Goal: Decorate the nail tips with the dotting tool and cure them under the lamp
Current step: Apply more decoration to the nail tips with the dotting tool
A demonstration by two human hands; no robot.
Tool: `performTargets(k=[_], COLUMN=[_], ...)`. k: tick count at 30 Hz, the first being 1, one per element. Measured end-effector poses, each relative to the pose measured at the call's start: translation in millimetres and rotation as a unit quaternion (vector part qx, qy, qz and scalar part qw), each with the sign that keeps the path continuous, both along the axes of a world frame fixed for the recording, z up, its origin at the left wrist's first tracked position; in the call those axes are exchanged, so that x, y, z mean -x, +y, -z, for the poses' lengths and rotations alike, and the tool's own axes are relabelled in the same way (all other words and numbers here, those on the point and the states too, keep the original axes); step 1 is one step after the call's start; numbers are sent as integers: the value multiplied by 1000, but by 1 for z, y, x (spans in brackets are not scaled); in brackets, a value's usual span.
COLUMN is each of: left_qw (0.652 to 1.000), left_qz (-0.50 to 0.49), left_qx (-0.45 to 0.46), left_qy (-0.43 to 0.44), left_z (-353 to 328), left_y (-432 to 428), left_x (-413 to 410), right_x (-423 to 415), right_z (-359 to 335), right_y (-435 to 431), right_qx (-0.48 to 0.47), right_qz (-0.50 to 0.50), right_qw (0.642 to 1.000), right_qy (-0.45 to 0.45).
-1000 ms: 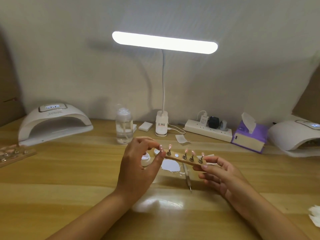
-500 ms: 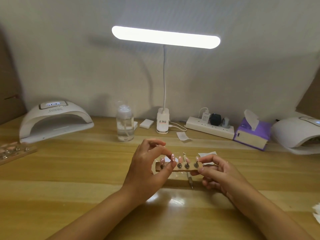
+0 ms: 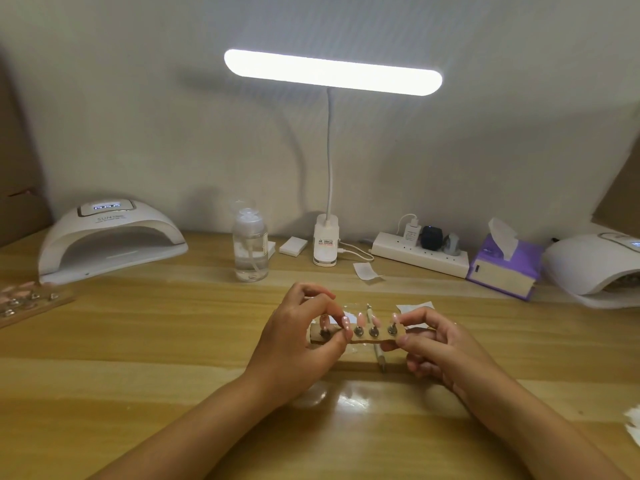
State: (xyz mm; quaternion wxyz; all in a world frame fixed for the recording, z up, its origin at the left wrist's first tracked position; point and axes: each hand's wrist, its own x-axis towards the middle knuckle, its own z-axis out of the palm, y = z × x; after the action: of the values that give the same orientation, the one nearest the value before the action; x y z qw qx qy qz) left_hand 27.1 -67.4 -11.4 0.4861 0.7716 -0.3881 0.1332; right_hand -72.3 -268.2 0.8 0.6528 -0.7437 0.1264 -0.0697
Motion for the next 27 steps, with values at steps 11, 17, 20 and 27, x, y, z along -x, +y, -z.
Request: performTargets(k=[11,17,20,27], left_qw=[990,983,982,964], left_qz=[-59,-69,-75,-80], left_qx=[-67,-74,-74,-34], left_qy=[-109,-151,-157,-250], left_z=[6,8,8,5], left_y=[-1,-2,-2,-1], left_x=[2,2,2,8], right_x=[3,3,3,2], right_z=[-2,-2,-1,0], right_y=[8,8,8,6], right_qx=[59,68,71,45], right_qz=[-15,-18,-18,21], right_qw=[998,997,997,999], right_qy=[-12,-18,-16,-17])
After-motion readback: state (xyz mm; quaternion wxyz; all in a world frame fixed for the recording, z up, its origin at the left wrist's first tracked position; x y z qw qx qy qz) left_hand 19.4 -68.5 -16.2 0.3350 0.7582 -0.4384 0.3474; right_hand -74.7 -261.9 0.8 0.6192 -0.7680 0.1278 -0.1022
